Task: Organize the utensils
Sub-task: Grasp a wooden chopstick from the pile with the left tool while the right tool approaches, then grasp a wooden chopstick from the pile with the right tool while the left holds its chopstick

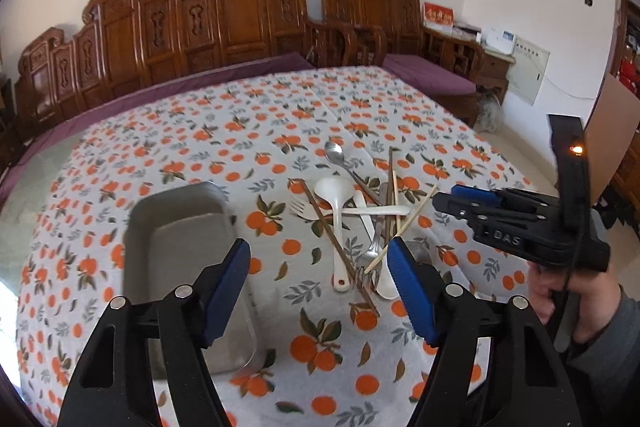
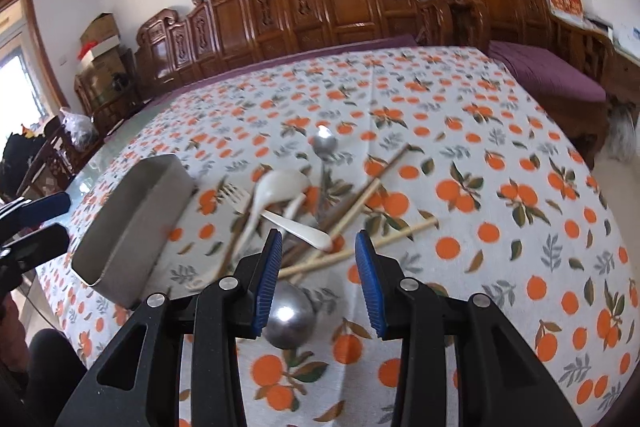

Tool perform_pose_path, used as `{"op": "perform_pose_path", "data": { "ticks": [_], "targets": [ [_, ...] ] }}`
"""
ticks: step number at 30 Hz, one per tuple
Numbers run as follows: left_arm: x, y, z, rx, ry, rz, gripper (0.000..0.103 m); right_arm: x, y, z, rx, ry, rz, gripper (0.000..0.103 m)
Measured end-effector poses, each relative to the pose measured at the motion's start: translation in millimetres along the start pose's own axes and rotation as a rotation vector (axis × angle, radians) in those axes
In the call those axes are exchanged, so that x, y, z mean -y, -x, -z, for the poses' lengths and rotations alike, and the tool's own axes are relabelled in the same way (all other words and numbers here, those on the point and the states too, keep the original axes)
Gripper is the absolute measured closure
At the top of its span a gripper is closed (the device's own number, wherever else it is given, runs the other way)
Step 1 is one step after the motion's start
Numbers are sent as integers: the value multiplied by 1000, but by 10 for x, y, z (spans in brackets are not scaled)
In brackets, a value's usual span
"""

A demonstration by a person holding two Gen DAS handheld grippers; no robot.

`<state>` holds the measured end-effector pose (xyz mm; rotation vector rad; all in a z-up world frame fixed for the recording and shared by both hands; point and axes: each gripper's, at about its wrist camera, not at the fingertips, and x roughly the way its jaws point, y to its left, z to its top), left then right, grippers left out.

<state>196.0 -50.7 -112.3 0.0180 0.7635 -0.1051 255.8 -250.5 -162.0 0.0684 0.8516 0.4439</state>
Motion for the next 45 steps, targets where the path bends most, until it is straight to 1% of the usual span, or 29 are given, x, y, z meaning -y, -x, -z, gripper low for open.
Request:
{"op": "perform_pose_path", "data": {
  "ticks": [1,4,5,7,11,13,17,18,20,22,23,26,27,32,41,45],
  "targets": [
    [13,-100,-22,-17,7,8,42,17,-9,11,0,-5,2,63],
    [20,-340,-60,-63,36,19,50,94,-64,53,-13,-27,8,62],
    [19,-443,-68,-82,48,23,52,106,-79,62,-21,-32,11,62],
    [9,-621,-72,-114,65,23,59,126,-95,71,-25,-42,11,62],
    [-18,-925,-68,-165,92,11,61,138,-107,59,-20,-49,4,62],
    [-30,-1056,-62,-187,102,3,65,133,-118,57,-23,-48,4,62],
    [-31,-1256,-50,-228,124,5,66,140,-140,34,-21,-56,-6,62],
    [-30,-1301,-48,-237,130,11,68,133,-149,30,-22,-56,-8,62],
    [-27,-1392,-42,-265,139,0,72,117,-159,21,-22,-52,-11,62],
    [-35,-1451,-30,-289,145,3,79,108,-166,20,-23,-49,-13,62],
    [-40,-1466,-25,-294,147,5,81,107,-170,20,-24,-50,-14,62],
    [-56,-1452,-4,-293,148,20,96,116,-176,20,-25,-53,-15,62],
    [-67,-1443,-4,-293,152,25,98,118,-183,21,-28,-55,-15,62],
    [-138,-1263,22,-260,174,54,99,101,-215,33,-39,-48,-19,62],
    [-96,-868,60,-178,132,54,99,52,-339,63,-78,-55,-32,62],
    [-91,-706,101,-145,131,61,99,48,-441,66,-98,-85,-33,62]
  ]
}}
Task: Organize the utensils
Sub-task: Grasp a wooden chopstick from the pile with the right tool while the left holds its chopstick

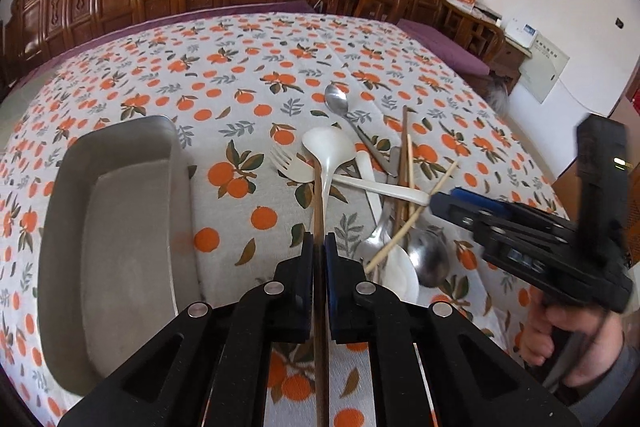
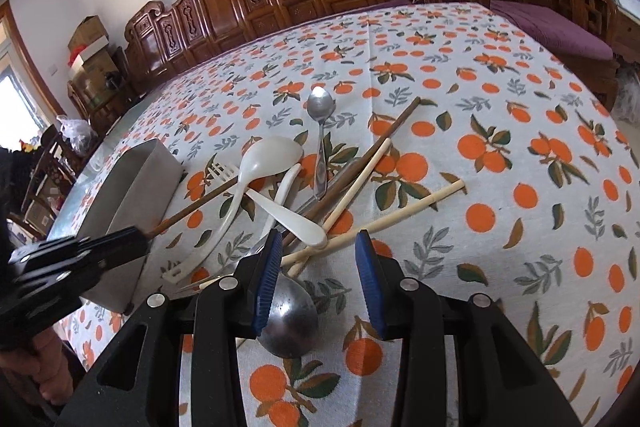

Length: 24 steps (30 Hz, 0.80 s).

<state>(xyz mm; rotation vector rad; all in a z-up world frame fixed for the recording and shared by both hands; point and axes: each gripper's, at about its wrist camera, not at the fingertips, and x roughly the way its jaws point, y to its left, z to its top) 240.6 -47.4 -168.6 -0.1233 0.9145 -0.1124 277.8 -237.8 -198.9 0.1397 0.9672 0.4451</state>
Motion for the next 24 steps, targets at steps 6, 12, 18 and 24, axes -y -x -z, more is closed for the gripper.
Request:
{"op": "perform_pose_path", "data": {
  "ticks": [6,12,18,24],
  "targets": [
    [-10,98,47,21,-8,-5,99,5,-162,-21,-25,-56,37,62],
    [-51,185,49,42,5,0,99,-88,-240,-28,-32,-5,106,63],
    [-57,258,59,56,8,1,99,28,-183,-30,-45,-18,111,63],
    [-52,275,64,60,11,5,99,97,-158,-32,-49,-52,81,70]
  ]
}}
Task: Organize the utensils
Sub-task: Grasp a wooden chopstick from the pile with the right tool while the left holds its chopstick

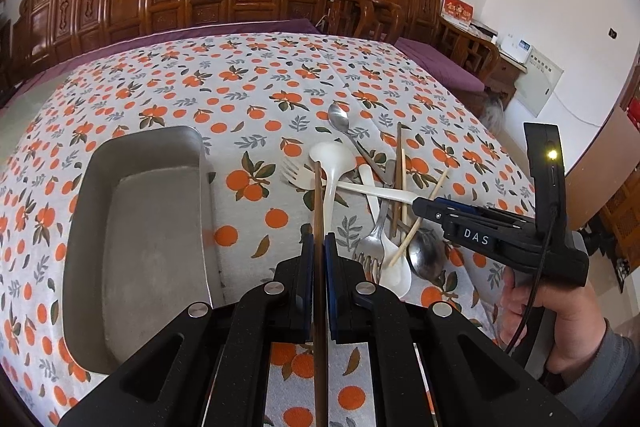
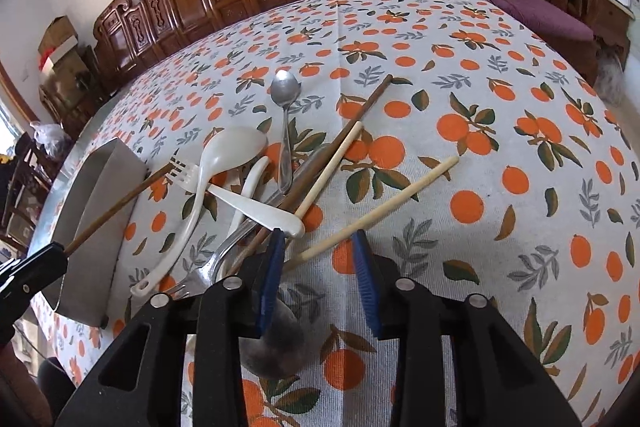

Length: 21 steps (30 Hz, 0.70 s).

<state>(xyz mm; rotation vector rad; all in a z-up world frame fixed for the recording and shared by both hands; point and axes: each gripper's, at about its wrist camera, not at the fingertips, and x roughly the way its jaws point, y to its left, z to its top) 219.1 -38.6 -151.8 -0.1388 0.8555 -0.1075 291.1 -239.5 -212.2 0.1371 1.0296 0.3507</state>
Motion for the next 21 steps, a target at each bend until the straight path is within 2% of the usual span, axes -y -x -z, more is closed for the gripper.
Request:
{"op": "perform_pose_path", "data": {
  "ticks": [2,10,17,18,21],
  "targets": [
    [11,9,-4,1,-2,1,99,-14,-30,-20,1,1,-1,71],
    [59,59,-2,8,-10,1,99,-195,-207,-176,10,62,118,78],
    [51,110,-23,23,-18,-12,99,-181,-195,-222,24,26,84,92],
    [41,115,-30,26,-16,-13,99,-162,-170,-229,31,15,71,103],
    [18,120,-38,30,-11,-18,99,-134,-148,-222,34,-2,65,103]
  ]
}}
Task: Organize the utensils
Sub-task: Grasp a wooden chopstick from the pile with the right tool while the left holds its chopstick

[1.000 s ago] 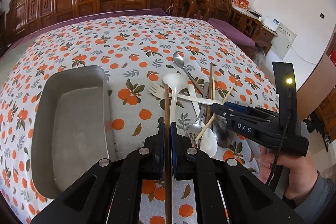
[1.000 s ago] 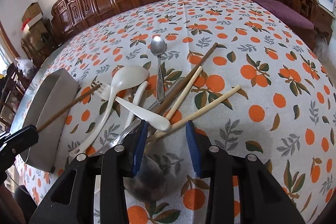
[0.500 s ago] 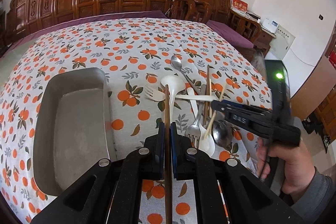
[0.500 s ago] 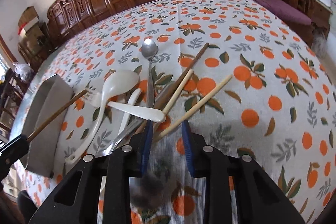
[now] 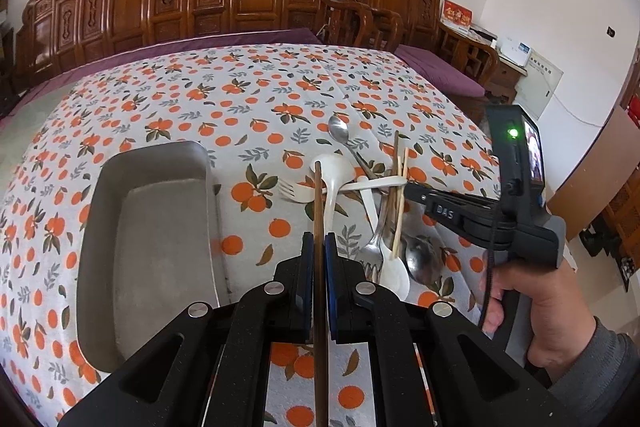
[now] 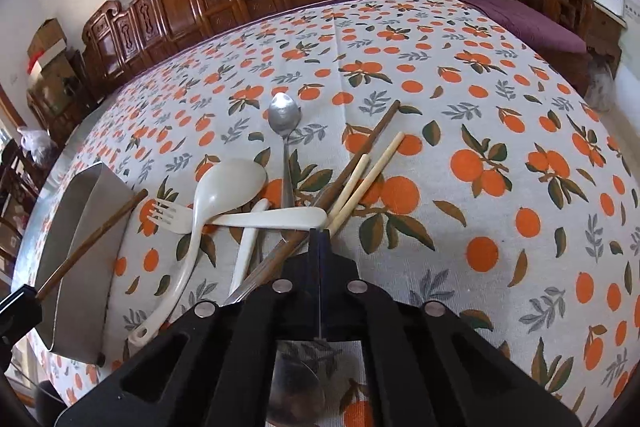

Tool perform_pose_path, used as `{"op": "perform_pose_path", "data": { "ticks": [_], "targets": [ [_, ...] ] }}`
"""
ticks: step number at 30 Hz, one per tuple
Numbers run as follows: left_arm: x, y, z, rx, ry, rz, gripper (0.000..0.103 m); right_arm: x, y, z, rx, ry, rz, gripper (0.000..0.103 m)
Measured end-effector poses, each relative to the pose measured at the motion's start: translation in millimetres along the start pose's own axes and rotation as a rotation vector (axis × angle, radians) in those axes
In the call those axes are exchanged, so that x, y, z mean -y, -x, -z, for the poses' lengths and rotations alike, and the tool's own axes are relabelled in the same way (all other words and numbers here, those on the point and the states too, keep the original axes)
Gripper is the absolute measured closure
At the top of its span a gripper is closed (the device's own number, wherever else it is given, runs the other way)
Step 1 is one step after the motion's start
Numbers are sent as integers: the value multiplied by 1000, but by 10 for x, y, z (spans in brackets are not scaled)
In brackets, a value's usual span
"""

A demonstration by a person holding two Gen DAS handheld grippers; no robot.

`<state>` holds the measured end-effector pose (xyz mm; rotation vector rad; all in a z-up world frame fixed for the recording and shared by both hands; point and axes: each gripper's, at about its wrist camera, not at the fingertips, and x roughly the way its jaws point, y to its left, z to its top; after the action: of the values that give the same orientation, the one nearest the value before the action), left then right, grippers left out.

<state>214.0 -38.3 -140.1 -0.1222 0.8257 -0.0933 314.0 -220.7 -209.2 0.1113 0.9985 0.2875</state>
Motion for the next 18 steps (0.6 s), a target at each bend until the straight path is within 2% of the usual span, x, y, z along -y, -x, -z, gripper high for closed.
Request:
{"op": "perform_pose_path", "data": {
  "ticks": [9,10,14,15,18],
  "targets": [
    [-27,48,7,13,2,-5,99,92,120,6,24,-44,-51,102],
    [-34,58,14,16,4,-6,99,86,130,8,23,-45,-56,98],
    [-78,69,38,20,27,1,99,-20,156,74,12,-26,-70,96],
    [-94,74,46,21,35,3,99,-60,157,102,7,-17,-72,95],
    [-118,102,57,25,43,9,99,-183,157,196,-11,0,-75,78]
  ]
}}
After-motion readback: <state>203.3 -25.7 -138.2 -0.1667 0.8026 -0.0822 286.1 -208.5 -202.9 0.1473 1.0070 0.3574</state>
